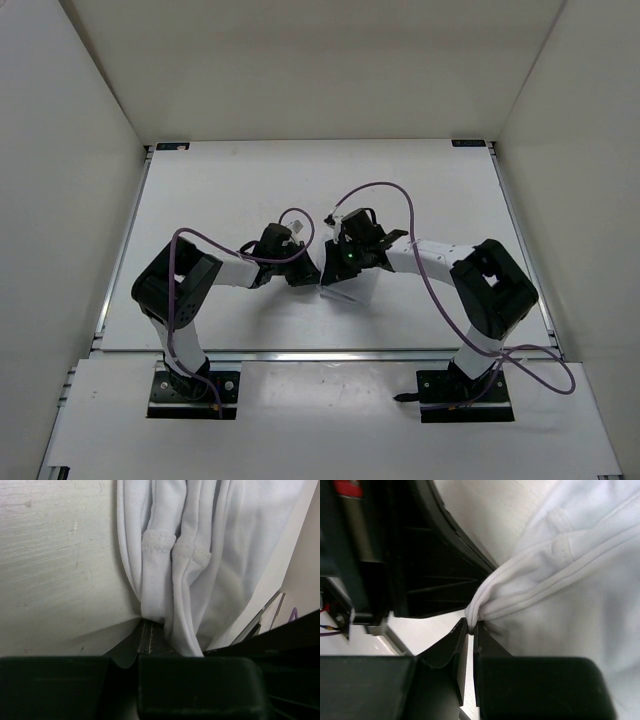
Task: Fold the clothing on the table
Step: Fold the skirt
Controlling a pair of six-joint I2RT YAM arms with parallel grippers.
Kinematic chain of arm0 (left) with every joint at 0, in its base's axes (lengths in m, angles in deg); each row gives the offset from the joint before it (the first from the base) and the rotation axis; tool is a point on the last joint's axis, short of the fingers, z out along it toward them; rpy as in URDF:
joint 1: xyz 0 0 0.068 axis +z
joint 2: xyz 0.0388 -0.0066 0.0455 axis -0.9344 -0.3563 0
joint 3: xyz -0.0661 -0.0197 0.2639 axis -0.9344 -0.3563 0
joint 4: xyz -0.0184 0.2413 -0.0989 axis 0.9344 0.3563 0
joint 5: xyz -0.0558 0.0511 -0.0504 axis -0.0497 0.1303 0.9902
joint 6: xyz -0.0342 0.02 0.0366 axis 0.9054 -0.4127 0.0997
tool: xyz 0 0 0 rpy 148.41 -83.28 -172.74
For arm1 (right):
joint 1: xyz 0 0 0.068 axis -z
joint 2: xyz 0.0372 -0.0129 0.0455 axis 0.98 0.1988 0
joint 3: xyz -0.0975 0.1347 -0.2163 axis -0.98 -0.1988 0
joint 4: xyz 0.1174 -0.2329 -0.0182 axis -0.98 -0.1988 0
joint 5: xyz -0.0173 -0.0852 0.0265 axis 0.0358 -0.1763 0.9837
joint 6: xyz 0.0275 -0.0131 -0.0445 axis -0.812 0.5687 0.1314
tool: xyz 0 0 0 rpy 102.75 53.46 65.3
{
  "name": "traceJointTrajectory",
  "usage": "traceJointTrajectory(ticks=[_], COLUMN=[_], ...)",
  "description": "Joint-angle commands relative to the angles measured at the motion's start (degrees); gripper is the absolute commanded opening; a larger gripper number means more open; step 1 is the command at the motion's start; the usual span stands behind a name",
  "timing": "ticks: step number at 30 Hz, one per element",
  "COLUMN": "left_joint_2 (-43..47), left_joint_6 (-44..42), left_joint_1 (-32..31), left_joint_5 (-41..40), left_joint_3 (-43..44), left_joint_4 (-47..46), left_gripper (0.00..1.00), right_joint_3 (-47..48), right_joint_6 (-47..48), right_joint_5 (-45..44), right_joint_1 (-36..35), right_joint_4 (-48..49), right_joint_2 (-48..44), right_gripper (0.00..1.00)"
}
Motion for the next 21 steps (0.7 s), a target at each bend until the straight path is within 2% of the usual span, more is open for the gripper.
traceJointTrajectory(ticks=[1, 5, 12, 13, 14, 15, 19, 20, 21], left_joint_2=[-1.21, -1.30, -0.07, 0.37, 1.07, 2.29, 4.58, 4.42, 4.94], left_joint_6=[-2.82, -3.17, -3.44, -3.61, -3.53, -3.53, -3.35, -2.65, -2.56], left_joint_1=[0.21, 0.12, 0.56, 1.26, 1.96, 3.01, 5.04, 5.13, 5.39], left_joint_5=[-3.71, -4.06, -3.18, -2.75, -2.57, -2.31, 0.06, 0.85, 0.95], left_joint_3=[-2.34, -2.16, -3.04, -3.39, -3.83, -4.36, -5.41, -5.59, -6.03], left_joint_4=[7.34, 8.05, 8.48, 8.40, 8.48, 8.48, 7.17, 6.99, 6.55], left_gripper=[0.00, 0.00, 0.00, 0.02, 0.12, 0.16, 0.22, 0.23, 0.24], right_joint_3=[1.99, -0.47, -0.39, -0.83, -1.53, -1.79, -0.31, 0.48, 1.36], right_joint_6=[-1.70, -1.69, -0.29, 0.24, -0.02, -0.02, 0.59, 1.20, 1.64], right_joint_5=[4.00, 4.27, 11.47, 12.26, 13.57, 13.85, 16.83, 17.53, 17.63], right_joint_1=[-0.11, -0.81, 0.68, 0.51, 1.03, 0.60, 2.35, 2.44, 2.61], right_joint_4=[4.55, 7.43, 6.21, 7.09, 7.62, 7.88, 6.67, 6.05, 4.56], right_joint_2=[-2.85, -4.96, 1.98, 2.24, 2.33, 2.25, 3.82, 5.05, 5.41], right_gripper=[0.00, 0.00, 0.00, 0.00, 0.00, 0.00, 0.00, 0.07, 0.19])
